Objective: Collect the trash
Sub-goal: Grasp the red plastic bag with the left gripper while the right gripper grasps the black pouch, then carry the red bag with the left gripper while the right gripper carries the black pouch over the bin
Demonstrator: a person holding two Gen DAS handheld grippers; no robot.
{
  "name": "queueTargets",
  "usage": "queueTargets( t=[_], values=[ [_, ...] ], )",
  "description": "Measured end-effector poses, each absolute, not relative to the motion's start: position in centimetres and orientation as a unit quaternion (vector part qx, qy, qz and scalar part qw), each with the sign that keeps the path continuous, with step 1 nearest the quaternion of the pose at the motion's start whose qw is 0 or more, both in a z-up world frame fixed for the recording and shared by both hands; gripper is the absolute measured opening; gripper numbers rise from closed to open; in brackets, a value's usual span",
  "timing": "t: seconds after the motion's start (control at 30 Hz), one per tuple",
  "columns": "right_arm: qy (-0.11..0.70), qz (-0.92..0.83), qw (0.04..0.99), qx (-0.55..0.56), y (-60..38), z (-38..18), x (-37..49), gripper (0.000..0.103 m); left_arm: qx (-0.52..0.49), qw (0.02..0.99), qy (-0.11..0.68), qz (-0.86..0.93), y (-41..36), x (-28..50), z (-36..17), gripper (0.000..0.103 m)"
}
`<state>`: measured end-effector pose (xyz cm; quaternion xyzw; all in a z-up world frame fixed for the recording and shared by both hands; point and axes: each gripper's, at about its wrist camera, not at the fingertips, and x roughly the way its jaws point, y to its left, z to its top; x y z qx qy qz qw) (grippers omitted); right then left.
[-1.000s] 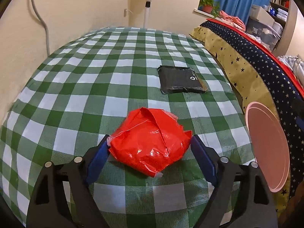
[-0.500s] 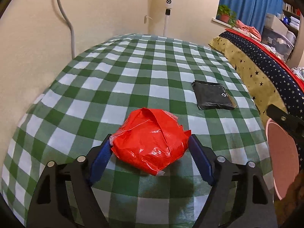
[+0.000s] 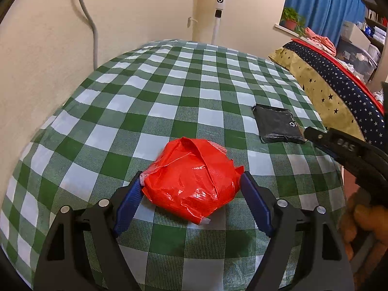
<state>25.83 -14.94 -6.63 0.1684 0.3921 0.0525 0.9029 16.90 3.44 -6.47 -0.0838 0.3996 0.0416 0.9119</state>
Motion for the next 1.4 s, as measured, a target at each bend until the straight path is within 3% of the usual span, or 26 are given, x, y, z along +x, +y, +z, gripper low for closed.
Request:
queueTargets(
  t=[0.13, 0.27, 0.7, 1.4],
  values=[
    [0.406, 0.055, 0.896, 0.173, -14.8, -7.4, 26.7, 0.030, -0.083, 0.912, 0.400, 0.042, 3.4, 16.9, -6.5, 0.077],
    [0.412, 0.070, 0.893, 0.168, -14.3, -7.5, 27.3, 0.003, -0.081, 0.912, 0.401, 0.041, 3.3, 16.9, -6.5, 0.077],
    [0.352, 0.086, 0.916, 0.171, -15.0, -3.4, 24.2, 0.001, -0.081, 0.918, 0.387, 0.037, 3.0, 16.4, -5.4, 0.076],
    [0.305, 0.082, 0.945, 0.084, -15.7, 3.7, 14.5, 0.001, -0.069, 0.936, 0.344, -0.005, 1.2, 12.9, -1.1, 0.076]
  ],
)
